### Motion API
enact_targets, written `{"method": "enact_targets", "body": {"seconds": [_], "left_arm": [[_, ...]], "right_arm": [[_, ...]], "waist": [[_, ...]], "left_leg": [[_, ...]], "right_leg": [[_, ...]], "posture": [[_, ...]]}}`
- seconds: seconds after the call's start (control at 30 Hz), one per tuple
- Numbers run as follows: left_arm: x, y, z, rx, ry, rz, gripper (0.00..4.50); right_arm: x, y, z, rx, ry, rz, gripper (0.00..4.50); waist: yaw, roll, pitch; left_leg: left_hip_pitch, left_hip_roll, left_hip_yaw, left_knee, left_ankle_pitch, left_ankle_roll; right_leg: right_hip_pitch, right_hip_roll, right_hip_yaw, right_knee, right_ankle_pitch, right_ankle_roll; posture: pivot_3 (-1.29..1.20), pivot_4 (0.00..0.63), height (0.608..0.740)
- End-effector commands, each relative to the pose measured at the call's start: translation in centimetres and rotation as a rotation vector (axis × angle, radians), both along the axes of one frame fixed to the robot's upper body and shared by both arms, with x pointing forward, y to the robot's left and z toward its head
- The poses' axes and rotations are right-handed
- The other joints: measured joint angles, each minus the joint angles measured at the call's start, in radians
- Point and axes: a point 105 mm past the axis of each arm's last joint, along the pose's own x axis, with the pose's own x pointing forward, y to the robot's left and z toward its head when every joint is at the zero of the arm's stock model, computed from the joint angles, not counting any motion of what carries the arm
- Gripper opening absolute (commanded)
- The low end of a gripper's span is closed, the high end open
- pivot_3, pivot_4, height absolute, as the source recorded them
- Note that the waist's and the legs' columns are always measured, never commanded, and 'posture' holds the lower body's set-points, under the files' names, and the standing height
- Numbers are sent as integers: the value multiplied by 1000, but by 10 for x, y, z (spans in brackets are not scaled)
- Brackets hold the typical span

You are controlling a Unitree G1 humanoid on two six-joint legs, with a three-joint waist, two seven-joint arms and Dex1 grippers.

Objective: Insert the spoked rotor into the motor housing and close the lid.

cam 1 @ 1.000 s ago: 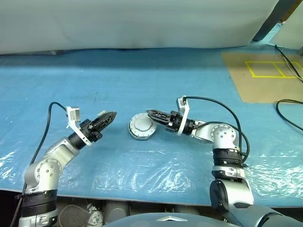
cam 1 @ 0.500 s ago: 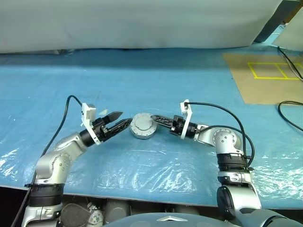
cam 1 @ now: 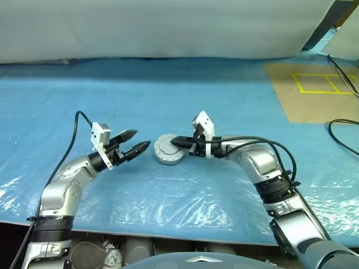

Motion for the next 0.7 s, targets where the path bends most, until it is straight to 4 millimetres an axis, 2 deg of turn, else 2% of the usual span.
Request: {"method": "enact_targets", "body": {"seconds": [0.03,0.23,0.4,0.53,0.7], "left_arm": [[-4,2,15,21,-81,-10,4500],[-3,2,13,11,-76,9,4500],[-3,0,10,14,-77,10,4500],[-2,-2,11,7,-82,7,4500],[-3,-1,9,29,-84,-2,4500]], "right_arm": [[2,11,22,40,-102,74,1628],[4,17,20,14,-124,106,3722],[9,17,2,-98,-219,115,3722],[9,17,3,-78,-237,128,4467],[11,13,-12,-156,-251,120,4467]], "waist": [[0,0,0],[-1,0,0],[-2,-1,0],[-3,-1,0],[-6,-1,0]], "left_leg": [[0,0,0,0,0,0],[2,1,0,2,0,1],[2,1,0,2,1,2],[1,1,0,2,2,3],[2,1,0,3,2,4]], "right_leg": [[0,0,0,0,0,0],[1,0,1,2,0,0],[1,0,1,2,0,0],[1,0,1,3,0,0],[1,0,1,4,0,-1]], "posture": [[0,150,740],[0,150,740],[0,150,740],[0,150,740],[0,150,740]]}}
